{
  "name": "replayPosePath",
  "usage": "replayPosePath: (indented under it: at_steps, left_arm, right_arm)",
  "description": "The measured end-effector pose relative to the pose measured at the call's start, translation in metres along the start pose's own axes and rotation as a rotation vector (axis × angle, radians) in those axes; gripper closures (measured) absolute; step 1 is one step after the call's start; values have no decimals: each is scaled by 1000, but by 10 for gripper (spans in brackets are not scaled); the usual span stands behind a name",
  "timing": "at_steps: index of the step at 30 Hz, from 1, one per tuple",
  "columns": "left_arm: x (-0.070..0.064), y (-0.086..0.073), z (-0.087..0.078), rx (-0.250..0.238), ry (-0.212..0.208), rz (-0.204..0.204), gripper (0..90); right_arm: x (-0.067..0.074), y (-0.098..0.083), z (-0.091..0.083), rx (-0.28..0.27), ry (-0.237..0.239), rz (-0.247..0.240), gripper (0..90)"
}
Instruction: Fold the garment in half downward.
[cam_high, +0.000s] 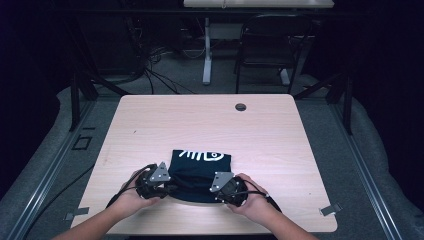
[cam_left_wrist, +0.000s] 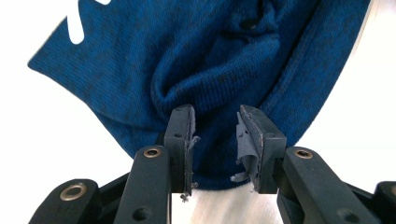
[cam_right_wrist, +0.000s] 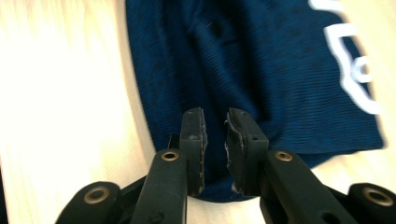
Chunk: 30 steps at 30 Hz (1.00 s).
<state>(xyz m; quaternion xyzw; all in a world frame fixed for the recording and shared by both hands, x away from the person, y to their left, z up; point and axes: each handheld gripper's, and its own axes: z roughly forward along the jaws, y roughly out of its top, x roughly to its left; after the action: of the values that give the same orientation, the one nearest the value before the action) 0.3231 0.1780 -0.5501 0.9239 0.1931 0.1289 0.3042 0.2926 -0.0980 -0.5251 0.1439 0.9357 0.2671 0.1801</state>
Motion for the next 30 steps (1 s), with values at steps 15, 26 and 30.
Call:
replayPosePath:
  at_steps: [15, 26, 30]
  left_arm:
    - [-3, -5, 10, 18, -40, -26, 665]
    - [6, 8, 23, 3, -12, -64, 660]
    - [11, 13, 28, -1, -10, -85, 660]
  right_arm:
    - [2, -13, 21, 55, 48, 35, 711]
    - [-15, -20, 29, 53, 20, 89, 720]
    - [-23, -22, 31, 53, 1, 110, 721]
